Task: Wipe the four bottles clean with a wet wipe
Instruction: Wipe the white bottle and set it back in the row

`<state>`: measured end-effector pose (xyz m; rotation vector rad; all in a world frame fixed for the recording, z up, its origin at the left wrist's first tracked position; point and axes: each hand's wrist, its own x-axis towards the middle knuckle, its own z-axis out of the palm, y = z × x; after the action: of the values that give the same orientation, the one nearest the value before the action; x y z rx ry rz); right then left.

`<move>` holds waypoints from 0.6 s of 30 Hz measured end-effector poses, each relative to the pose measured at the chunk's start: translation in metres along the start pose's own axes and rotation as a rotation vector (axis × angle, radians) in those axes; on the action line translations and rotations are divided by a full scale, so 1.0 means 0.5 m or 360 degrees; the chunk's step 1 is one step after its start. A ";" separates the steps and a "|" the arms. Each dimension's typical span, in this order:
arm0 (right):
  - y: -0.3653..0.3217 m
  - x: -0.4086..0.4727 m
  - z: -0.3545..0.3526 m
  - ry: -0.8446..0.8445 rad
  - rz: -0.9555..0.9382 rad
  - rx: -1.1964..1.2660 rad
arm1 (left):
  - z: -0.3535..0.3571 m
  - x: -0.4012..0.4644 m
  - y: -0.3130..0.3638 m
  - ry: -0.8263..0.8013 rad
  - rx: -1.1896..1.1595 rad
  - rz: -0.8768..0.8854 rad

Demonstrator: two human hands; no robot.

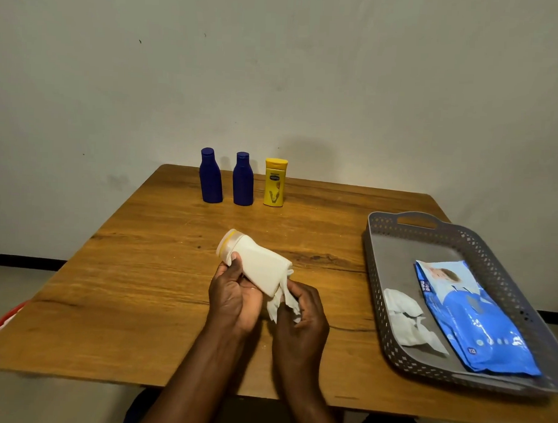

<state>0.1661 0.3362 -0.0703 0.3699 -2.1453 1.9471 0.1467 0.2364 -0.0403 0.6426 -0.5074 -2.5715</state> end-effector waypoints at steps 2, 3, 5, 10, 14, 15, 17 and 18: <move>0.016 -0.005 0.001 -0.0137 -0.0011 -0.0048 | 0.000 -0.003 0.010 -0.0007 0.0017 0.0041; 0.023 -0.008 -0.001 -0.0233 0.0029 -0.0021 | -0.002 -0.004 0.018 -0.0009 0.0051 0.0080; 0.028 -0.006 -0.009 -0.0384 0.0219 0.0100 | -0.009 -0.004 0.034 -0.0025 0.0149 0.0183; 0.023 0.038 -0.017 -0.0494 0.0538 0.0166 | -0.036 -0.002 0.075 -0.0029 0.0566 0.0469; 0.019 0.068 0.004 -0.0788 0.0712 0.0107 | -0.050 0.003 0.102 -0.0085 0.0732 0.0586; 0.017 0.073 0.008 -0.0858 0.0755 0.0102 | -0.054 0.005 0.106 -0.0106 0.0797 0.0610; 0.011 0.085 0.011 -0.0979 0.0752 -0.0035 | -0.063 0.009 0.112 -0.0137 0.0924 0.0641; 0.010 0.091 0.010 -0.1018 0.0683 -0.0168 | -0.067 0.009 0.113 -0.0155 0.0979 0.0644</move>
<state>0.1216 0.3301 -0.0605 0.6246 -2.9211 2.1205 0.1787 0.1786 -0.0445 0.5336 -1.3382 -2.0572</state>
